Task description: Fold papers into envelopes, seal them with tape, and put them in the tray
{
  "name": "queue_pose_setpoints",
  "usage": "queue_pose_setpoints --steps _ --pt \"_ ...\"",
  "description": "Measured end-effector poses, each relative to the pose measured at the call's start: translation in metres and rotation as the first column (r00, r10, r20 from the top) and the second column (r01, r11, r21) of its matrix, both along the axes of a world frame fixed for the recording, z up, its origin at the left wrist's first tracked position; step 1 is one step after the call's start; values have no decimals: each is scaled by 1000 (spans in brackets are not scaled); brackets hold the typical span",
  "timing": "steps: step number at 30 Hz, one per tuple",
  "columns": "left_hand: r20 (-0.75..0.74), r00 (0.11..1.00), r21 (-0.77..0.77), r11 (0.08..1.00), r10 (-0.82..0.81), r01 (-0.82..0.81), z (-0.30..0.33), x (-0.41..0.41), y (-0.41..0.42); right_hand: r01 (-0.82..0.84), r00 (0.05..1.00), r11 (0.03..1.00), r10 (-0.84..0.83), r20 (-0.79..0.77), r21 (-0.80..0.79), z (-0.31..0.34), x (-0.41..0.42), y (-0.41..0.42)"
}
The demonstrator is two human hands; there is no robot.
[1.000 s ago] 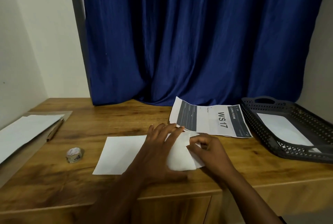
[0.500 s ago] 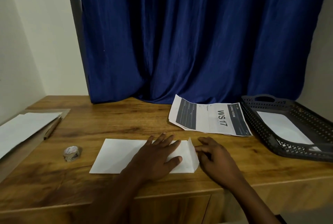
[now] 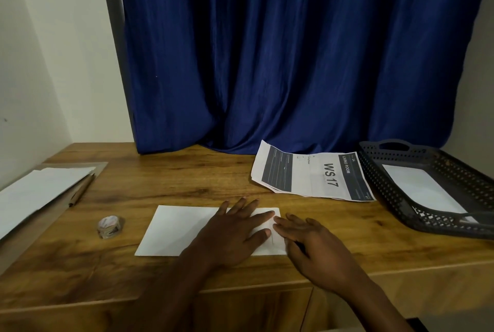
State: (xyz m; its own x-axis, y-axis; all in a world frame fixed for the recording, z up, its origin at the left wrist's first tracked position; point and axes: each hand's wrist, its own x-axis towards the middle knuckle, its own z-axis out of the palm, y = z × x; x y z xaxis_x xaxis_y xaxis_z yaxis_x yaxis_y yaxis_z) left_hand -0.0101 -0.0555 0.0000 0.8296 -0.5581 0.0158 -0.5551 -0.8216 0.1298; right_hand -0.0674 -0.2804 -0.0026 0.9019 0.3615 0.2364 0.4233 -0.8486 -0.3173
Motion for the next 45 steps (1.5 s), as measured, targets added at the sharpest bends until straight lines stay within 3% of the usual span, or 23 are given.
queue_pose_setpoints --steps 7,15,23,26,29,33,38,41,45 --pt "-2 1000 -1 1000 11 -11 -1 0 -1 15 1000 992 -15 1 -123 -9 -37 2" --pt "3 1000 -15 1000 10 -10 -1 0 0 69 997 993 -64 53 -98 -14 -50 5" --pt "-12 1000 -77 997 -11 10 -4 4 3 71 997 991 -75 -32 -114 14 -45 16" --pt "28 1000 -186 982 -15 20 -3 0 4 41 995 978 -58 -79 -203 10 -38 25" --pt "172 985 -393 917 -2 70 2 -6 9 20 996 960 -42 -73 -278 6 -36 25" --pt "327 942 -508 854 74 109 10 -10 24 6 998 943 -26 -56 -332 5 -40 21" --pt "308 946 -539 838 104 83 13 -33 66 39 993 963 -7 120 -266 -13 -53 6" --pt "227 967 -418 908 119 -14 12 -61 98 45 978 983 -7 208 -179 -25 -57 -4" --pt "88 981 -268 953 171 -142 11 -102 134 -37 968 997 19 249 69 -29 -61 -12"
